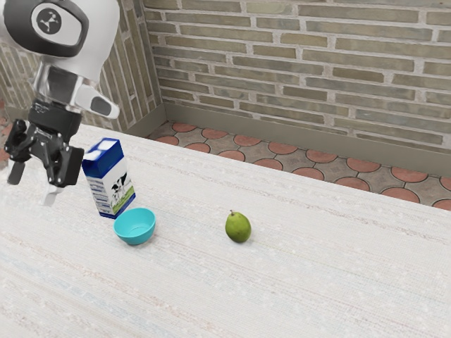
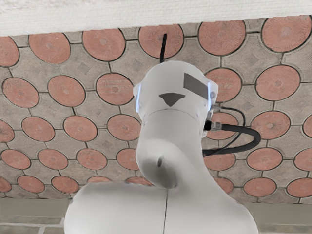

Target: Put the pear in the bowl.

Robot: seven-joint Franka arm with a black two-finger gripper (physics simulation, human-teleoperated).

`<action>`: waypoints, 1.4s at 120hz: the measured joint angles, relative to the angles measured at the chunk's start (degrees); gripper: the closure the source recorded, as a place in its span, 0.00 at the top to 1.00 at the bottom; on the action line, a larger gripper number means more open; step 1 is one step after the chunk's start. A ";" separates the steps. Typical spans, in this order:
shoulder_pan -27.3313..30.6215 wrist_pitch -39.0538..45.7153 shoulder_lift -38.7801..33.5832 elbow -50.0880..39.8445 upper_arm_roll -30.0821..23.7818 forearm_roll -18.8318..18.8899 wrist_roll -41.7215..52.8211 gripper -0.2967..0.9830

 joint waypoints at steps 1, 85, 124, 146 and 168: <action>-0.02 1.58 0.11 0.06 -0.07 0.24 0.07 0.77; -0.30 95.74 30.80 -13.36 -2.65 -2.58 -6.92 0.77; -0.08 108.15 40.11 -9.86 -2.40 -3.93 -8.67 0.77; -0.17 110.09 42.58 -9.39 -2.44 -4.95 -9.29 0.77; -0.19 110.82 44.32 -7.74 -2.39 -5.42 -9.74 0.77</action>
